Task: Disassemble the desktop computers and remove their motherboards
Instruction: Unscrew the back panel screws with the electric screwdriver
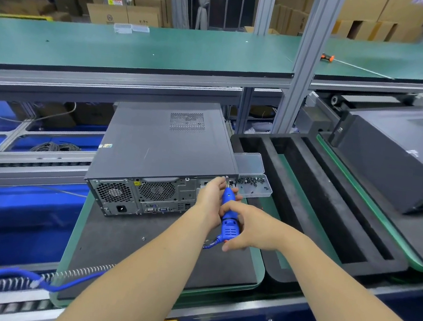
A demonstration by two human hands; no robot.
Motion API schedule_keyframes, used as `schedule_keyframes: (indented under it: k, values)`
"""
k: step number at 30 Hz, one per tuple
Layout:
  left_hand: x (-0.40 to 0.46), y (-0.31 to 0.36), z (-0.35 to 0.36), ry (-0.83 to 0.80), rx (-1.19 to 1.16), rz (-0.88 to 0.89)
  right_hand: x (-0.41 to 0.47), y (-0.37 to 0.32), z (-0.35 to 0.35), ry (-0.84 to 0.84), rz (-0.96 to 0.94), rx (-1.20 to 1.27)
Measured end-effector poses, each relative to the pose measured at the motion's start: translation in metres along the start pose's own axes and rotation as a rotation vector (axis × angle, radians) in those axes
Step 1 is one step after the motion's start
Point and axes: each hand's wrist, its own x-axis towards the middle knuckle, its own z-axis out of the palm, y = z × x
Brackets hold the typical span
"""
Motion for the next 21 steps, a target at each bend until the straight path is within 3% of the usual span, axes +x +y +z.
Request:
schedule_keyframes:
  k: [12,16,21]
  values:
    - [0.019,0.007,0.005,0.106,0.047,-0.003,-0.004,0.001,0.004,-0.026,0.01,0.027]
    - [0.018,0.001,-0.006,0.206,0.184,0.17,-0.003,-0.001,0.007,-0.061,0.027,0.021]
    - [0.011,-0.003,-0.05,0.209,0.427,0.387,0.005,-0.007,0.024,-0.128,0.028,-0.027]
